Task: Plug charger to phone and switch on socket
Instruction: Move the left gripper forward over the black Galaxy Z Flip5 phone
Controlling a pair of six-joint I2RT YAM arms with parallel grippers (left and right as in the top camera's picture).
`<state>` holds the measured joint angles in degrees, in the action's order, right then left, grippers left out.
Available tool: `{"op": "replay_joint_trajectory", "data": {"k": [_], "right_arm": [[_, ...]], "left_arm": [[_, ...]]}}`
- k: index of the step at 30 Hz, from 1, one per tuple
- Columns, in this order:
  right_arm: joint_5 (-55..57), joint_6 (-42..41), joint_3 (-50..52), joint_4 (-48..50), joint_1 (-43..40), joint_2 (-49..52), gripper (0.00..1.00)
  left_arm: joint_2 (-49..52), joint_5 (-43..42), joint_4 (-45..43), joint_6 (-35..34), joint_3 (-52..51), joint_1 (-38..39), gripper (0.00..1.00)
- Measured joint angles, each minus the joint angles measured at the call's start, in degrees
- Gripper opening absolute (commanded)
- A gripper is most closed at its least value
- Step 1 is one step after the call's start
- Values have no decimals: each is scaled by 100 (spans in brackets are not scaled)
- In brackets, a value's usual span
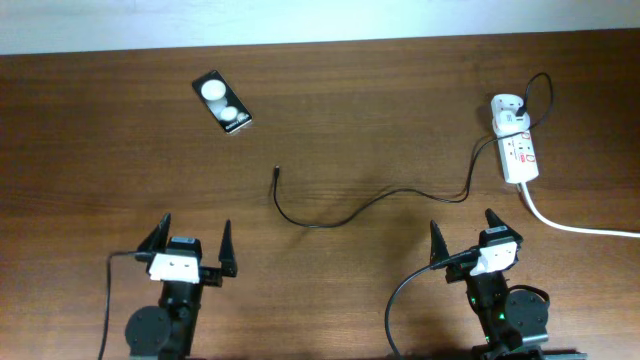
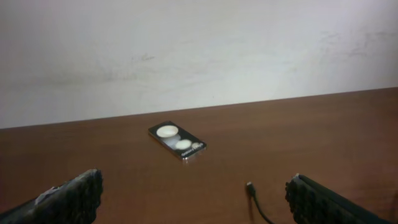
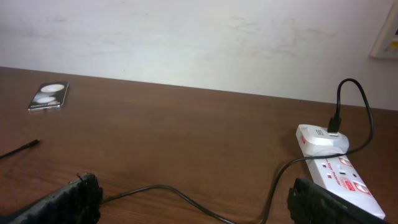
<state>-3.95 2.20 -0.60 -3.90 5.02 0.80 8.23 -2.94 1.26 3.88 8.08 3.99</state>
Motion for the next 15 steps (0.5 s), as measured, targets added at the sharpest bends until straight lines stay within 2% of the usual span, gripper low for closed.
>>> {"op": "replay_joint_trajectory", "data": {"k": [6,15], "right_arm": [[2,-2,0,2,0,-9,99],[0,0,0,0,0,-11,99]], "left_arm": [[1285,-2,15,2,1005,0,99],[3910,-146,109,2,2721,0,99]]}}
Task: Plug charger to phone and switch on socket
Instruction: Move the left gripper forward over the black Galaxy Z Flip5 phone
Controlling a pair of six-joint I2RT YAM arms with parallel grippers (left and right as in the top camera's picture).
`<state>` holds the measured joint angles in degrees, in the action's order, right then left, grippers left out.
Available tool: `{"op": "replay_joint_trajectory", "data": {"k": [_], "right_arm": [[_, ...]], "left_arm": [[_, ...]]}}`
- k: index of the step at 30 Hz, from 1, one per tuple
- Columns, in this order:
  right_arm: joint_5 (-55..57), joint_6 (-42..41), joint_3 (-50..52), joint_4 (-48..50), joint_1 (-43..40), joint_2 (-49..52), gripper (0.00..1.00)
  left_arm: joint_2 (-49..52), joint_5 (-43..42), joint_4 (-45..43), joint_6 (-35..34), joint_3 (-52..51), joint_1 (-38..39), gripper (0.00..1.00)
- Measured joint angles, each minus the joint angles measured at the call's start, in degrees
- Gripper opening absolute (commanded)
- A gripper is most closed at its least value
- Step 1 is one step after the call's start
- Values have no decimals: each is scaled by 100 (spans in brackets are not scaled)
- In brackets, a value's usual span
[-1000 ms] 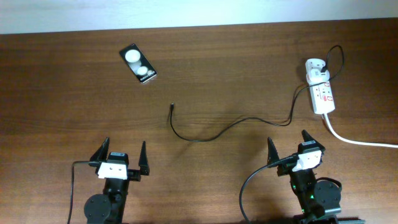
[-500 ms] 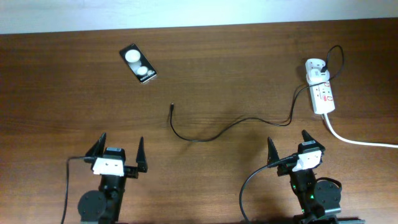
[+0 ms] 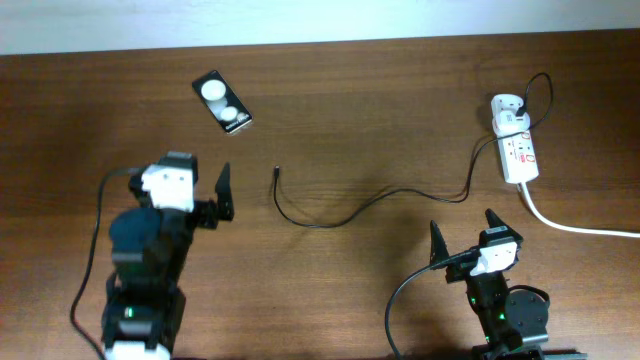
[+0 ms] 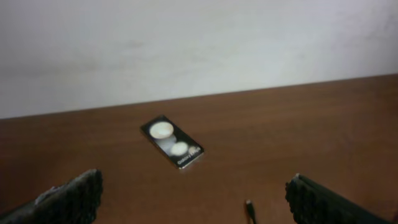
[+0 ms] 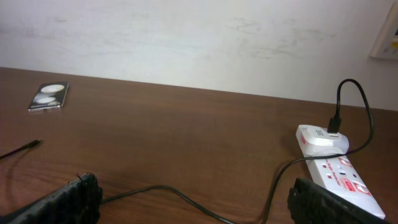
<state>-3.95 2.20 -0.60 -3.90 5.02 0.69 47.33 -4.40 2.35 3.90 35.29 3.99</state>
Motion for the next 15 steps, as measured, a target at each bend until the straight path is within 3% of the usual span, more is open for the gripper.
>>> {"op": "replay_joint_trajectory", "data": {"k": [10,15], "right_arm": [[0,2,0,2,0,0,99],[0,-4,0,0,0,0,99]], "left_arm": [[2990,-756,1567,4,2441,0,99],[4144,-892,3005,17,4109,0,99]]}}
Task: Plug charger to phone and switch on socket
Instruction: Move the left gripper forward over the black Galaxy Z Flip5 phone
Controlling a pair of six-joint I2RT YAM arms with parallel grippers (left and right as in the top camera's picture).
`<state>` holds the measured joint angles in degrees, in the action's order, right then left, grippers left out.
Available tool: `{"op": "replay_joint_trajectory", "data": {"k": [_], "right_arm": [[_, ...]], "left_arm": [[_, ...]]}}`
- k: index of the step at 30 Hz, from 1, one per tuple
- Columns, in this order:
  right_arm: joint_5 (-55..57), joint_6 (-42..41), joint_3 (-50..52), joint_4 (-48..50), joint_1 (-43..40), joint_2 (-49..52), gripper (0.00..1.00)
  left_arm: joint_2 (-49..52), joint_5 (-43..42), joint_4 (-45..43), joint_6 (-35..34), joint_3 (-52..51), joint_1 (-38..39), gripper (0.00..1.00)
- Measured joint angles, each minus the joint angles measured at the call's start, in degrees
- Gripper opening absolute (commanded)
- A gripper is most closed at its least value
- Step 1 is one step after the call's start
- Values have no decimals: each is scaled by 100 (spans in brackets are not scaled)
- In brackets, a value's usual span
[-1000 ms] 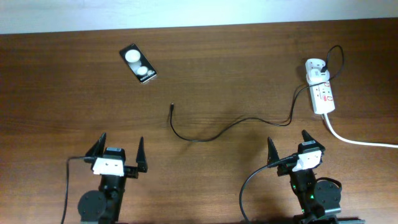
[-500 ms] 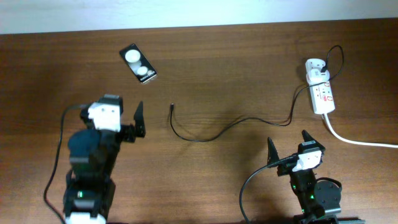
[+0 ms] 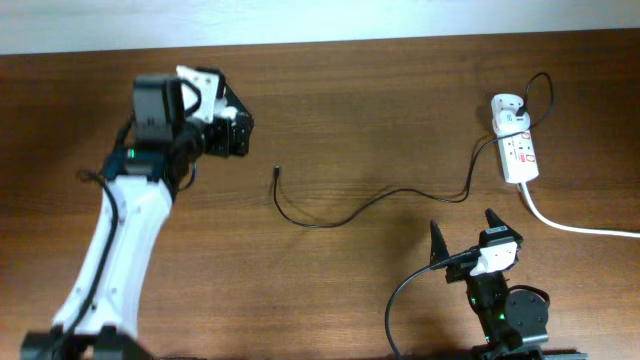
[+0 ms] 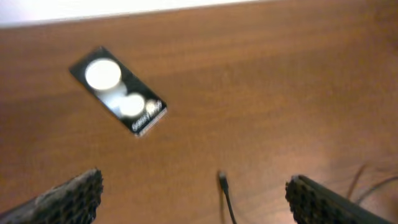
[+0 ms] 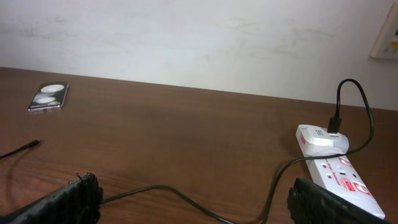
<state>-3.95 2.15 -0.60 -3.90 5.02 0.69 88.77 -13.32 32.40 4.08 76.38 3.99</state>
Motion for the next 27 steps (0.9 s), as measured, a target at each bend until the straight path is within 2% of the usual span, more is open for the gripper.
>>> {"op": "replay_joint_trajectory", "data": {"k": [6,8,13,17,24,27], "right_arm": [[0,4,0,2,0,0,99],[0,4,0,2,0,0,99],[0,4,0,2,0,0,99],[0,7,0,2,0,0,99],[0,4,0,2,0,0,99],[0,4,0,2,0,0,99]], "left_arm": [[695,-48,1685,0,1703,0,99],[678,-85,1875,0,1930,0,99],[671,-111,2050,0,1991,0,99],[673,-125,1847,-44,1991,24,100],[780,686,1735,-1091,2026,326,100],[994,857,1923,-1434,2590,330,100]]}}
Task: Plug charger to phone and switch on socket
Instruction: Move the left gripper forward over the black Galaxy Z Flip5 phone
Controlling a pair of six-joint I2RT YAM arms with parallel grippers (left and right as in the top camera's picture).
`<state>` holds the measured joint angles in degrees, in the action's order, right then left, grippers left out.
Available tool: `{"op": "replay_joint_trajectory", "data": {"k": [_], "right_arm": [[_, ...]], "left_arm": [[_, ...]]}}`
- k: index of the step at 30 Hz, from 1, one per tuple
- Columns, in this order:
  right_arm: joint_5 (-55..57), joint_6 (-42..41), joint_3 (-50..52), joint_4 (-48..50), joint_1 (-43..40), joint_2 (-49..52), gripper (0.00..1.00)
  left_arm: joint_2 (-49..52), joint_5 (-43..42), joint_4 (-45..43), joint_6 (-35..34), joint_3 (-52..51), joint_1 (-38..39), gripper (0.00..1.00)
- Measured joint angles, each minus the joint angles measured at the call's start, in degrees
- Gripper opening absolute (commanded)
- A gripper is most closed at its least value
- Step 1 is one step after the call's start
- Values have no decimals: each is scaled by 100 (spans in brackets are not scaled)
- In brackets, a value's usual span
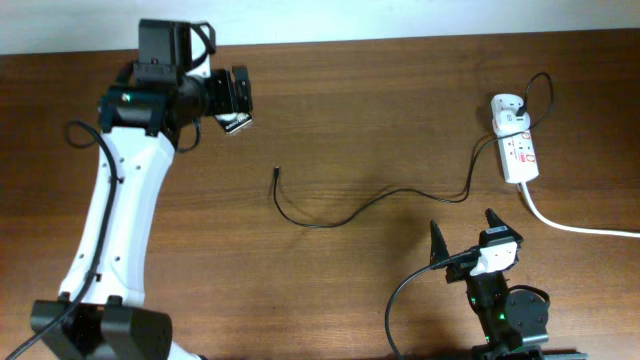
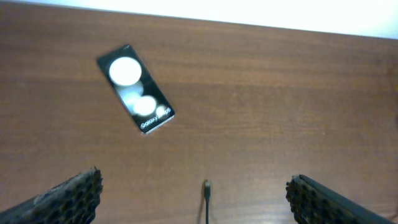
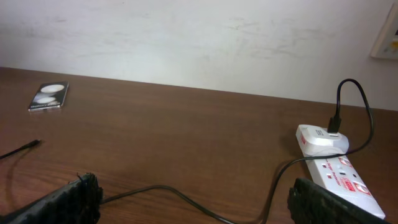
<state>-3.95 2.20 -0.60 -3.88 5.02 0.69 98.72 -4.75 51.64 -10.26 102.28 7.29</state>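
The black phone [image 2: 137,88] lies face down at the far left of the table; in the overhead view only its corner [image 1: 238,123] shows under my left gripper [image 1: 228,95]. That gripper [image 2: 196,202] hangs open above the table, with the phone ahead of it. The loose cable plug [image 2: 207,185] lies between its fingers from this angle, lower down on the table [image 1: 276,171]. The black cable [image 1: 370,205] runs to the white charger [image 1: 508,106] on the white power strip [image 1: 520,155]. My right gripper [image 1: 463,242] rests open near the front edge.
The strip's white lead [image 1: 580,228] runs off the right edge. A white wall [image 3: 199,37] stands behind the table's far edge. The brown tabletop [image 1: 380,110] lies between the phone and the power strip.
My left gripper has shifted a little farther back and now covers most of the phone in the overhead view. In its wrist view the phone sits nearer the middle. The right arm is unchanged.
Both grippers began open at the front edge. The left arm then rose and reached toward the far left, first halfway up the table, then beside the phone, now above it. Phone, cable and power strip have stayed put, as has the right arm.
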Motion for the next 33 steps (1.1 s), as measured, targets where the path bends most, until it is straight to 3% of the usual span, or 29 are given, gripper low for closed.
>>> {"op": "replay_joint_trajectory", "data": {"k": [7,11,23,33], "right_arm": [[0,0,0,-2,0,-2,99],[0,0,0,-2,0,0,99],[0,0,0,0,0,0,99],[0,0,0,-2,0,0,99]], "left_arm": [[1353,326,1473,-413,2614,33,98],[2129,737,1757,-872,3499,52,97],[3838,953,1410,-1961,3644,0,99],[4903,17,1196,-2153,3644,-498,99]]}}
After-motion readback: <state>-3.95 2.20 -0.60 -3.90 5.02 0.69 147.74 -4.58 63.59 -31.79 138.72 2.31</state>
